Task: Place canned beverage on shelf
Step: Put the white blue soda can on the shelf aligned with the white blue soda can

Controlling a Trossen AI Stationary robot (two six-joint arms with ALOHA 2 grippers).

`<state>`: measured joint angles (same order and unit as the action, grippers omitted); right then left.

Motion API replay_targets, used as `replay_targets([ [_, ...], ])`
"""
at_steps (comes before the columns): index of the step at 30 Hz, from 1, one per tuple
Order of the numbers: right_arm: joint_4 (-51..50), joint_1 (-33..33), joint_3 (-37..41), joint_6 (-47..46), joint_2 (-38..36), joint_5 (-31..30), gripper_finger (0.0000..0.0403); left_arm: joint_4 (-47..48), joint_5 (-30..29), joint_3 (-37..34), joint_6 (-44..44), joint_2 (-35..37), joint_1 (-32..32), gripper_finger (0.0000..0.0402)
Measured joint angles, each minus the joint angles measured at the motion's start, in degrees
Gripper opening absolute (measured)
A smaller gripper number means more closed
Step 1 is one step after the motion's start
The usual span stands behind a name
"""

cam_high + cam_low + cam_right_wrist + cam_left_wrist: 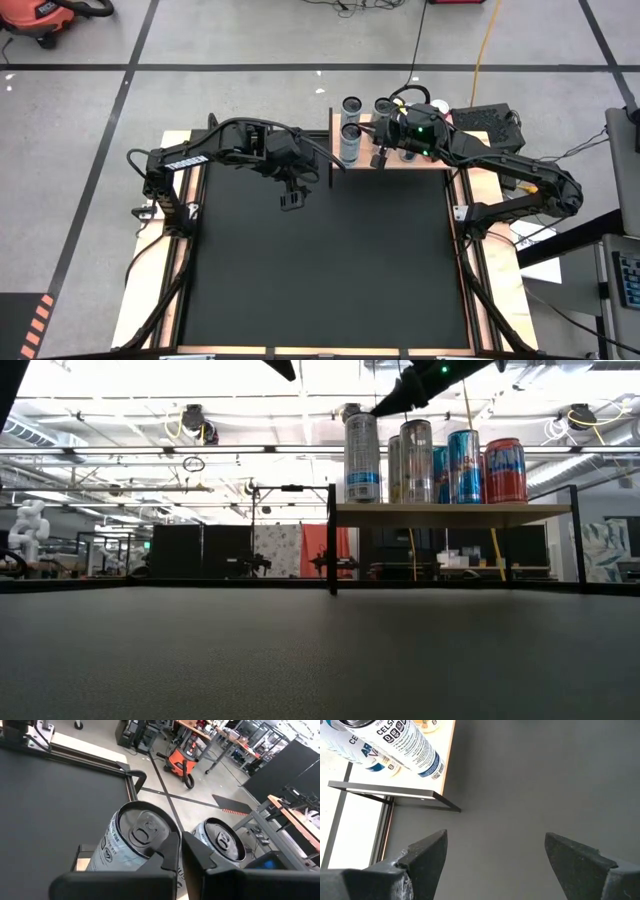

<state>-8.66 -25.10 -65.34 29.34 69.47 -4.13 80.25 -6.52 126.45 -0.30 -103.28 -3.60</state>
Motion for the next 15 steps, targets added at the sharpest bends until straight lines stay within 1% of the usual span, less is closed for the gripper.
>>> replay_targets([
  [15,-1.4,-0.4,0.0,-1.4,0.0,-0.1,0.0000,0.0,0.0,0.0,0.0,0.0,0.0,0.0333],
])
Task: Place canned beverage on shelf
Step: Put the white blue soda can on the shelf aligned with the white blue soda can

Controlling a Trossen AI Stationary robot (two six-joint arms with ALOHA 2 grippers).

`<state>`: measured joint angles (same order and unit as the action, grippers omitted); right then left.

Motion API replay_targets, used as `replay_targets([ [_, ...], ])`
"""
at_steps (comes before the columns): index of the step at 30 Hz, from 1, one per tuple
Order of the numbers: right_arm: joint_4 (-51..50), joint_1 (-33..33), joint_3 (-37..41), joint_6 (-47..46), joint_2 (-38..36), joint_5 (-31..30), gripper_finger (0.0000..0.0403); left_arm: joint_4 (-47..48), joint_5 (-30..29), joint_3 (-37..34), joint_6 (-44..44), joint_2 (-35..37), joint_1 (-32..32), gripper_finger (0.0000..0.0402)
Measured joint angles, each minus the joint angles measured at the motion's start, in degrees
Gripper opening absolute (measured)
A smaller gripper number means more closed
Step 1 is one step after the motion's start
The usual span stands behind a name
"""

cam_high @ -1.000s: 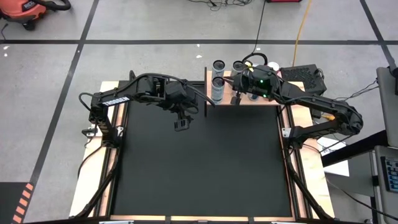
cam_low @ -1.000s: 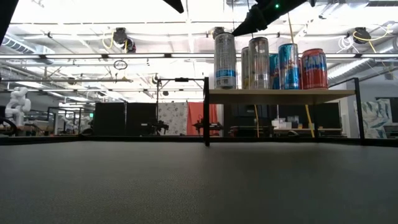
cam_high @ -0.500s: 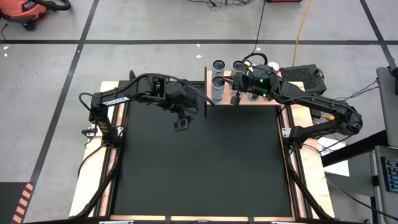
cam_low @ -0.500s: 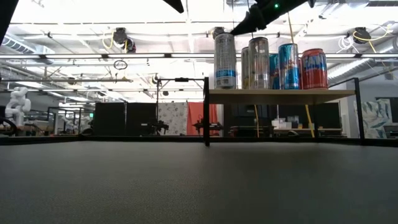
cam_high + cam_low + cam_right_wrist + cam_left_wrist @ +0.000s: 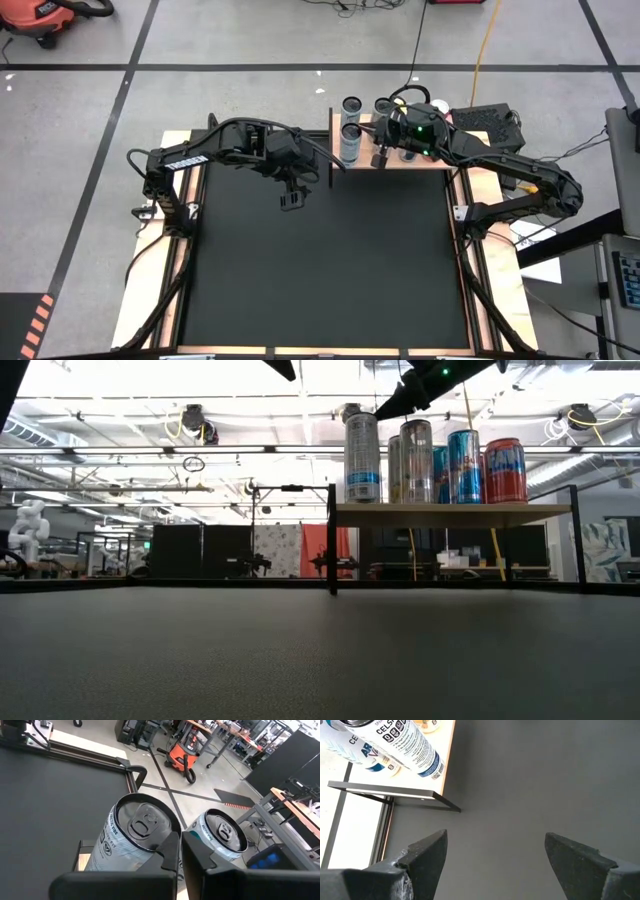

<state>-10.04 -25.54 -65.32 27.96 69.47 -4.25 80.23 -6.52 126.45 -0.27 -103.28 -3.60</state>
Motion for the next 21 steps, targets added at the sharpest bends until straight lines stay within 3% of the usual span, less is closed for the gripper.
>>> replay_targets([
  [21,-1.4,1.7,0.0,-2.8,-1.9,-0.2,0.0000,0.0,0.0,0.0,0.0,0.0,0.0,0.0333],
])
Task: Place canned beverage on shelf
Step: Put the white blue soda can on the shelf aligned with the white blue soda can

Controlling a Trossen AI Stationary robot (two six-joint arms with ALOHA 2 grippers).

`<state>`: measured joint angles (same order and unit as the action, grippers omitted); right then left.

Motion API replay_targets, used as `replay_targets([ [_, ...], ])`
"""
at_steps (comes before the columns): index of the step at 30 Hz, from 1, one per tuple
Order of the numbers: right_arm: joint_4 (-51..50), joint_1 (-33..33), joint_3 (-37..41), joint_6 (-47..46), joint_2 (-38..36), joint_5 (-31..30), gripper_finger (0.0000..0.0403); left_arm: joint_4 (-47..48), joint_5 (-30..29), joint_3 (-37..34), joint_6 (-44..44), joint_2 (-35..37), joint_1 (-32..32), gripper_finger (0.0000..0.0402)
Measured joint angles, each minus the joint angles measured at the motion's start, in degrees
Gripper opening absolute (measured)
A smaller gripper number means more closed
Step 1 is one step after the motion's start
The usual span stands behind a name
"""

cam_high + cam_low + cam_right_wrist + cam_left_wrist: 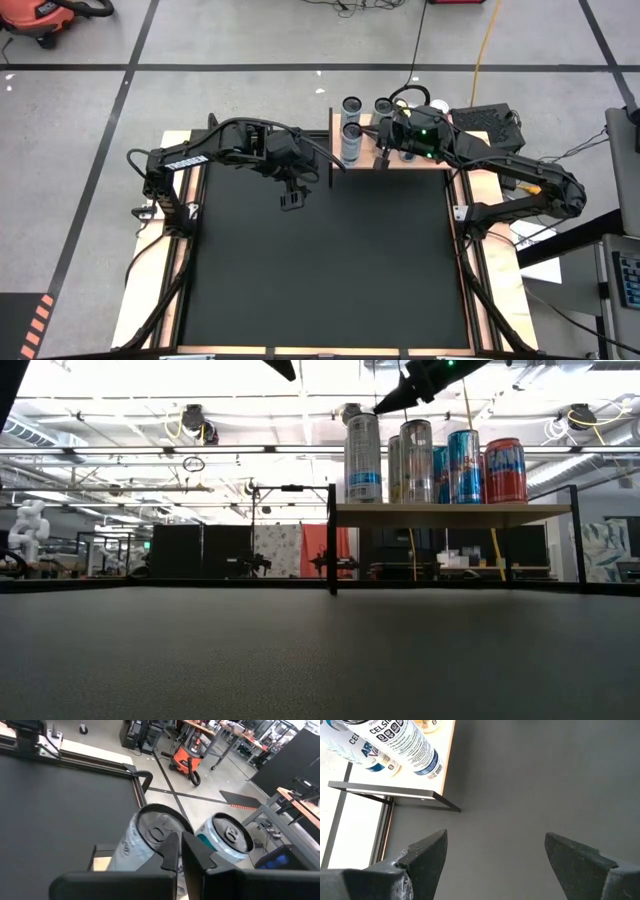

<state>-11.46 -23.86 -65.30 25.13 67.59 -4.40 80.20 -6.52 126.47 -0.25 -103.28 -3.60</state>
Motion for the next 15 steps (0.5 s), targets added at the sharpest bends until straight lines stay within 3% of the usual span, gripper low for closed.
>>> replay_targets([
  [15,2.1,0.2,0.0,1.0,0.5,0.0,0.0000,-0.2,0.0,0.0,0.0,0.0,0.0,0.0333],
])
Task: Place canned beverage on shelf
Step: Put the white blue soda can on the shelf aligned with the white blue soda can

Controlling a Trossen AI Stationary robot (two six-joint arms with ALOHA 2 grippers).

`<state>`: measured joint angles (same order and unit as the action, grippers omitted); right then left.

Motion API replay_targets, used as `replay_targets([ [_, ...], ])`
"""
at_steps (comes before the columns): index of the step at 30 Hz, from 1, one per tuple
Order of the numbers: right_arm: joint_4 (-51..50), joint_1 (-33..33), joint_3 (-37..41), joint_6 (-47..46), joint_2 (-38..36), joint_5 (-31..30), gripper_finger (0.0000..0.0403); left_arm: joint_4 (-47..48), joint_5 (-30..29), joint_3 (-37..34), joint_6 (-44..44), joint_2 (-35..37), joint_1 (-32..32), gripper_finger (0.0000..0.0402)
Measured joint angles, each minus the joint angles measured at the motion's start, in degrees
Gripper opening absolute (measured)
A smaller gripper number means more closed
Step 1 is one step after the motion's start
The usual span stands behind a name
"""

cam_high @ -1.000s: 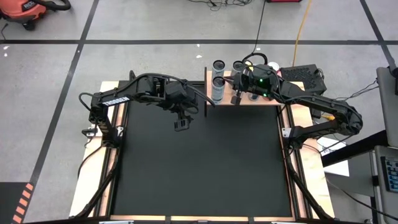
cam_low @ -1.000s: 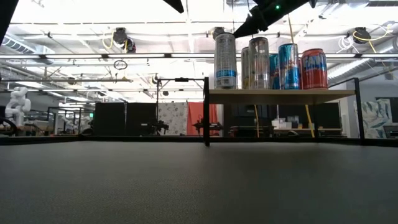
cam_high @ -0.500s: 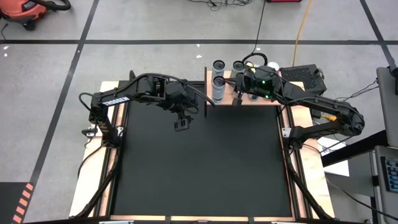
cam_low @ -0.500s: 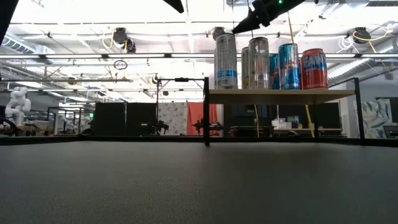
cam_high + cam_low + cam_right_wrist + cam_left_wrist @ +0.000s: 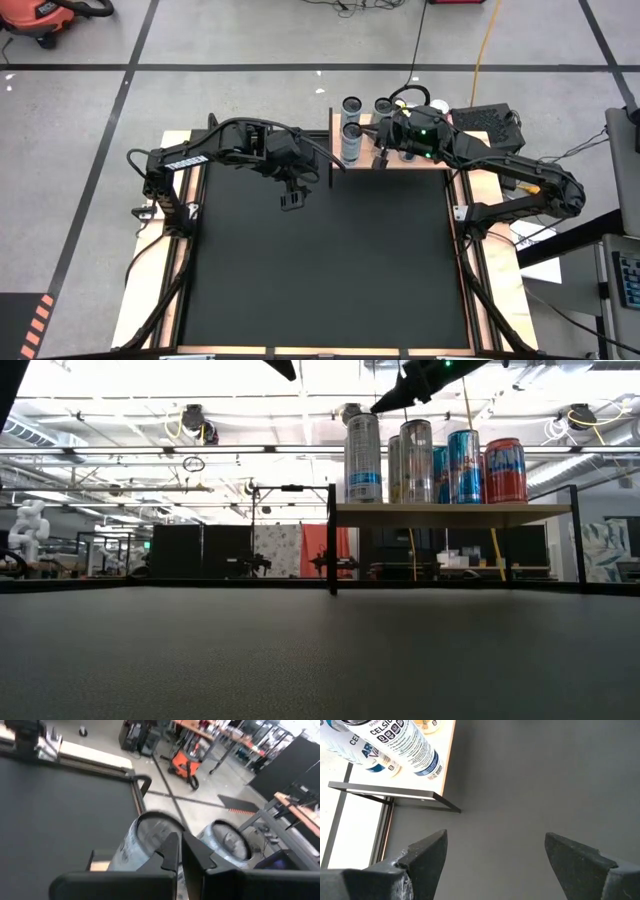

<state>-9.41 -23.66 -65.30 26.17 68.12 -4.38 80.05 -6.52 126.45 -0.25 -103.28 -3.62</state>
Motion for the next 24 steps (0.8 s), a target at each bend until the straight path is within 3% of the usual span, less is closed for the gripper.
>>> replay_targets([
  [9,1.6,-0.4,-0.2,1.7,1.3,-1.5,0.0000,0.0,0.0,0.0,1.5,0.0,0.0,0.0333],
  [24,-4.3,-0.7,-1.6,0.0,1.3,-1.5,0.0000,0.0,0.0,0.0,1.5,0.0,0.0,0.0333],
])
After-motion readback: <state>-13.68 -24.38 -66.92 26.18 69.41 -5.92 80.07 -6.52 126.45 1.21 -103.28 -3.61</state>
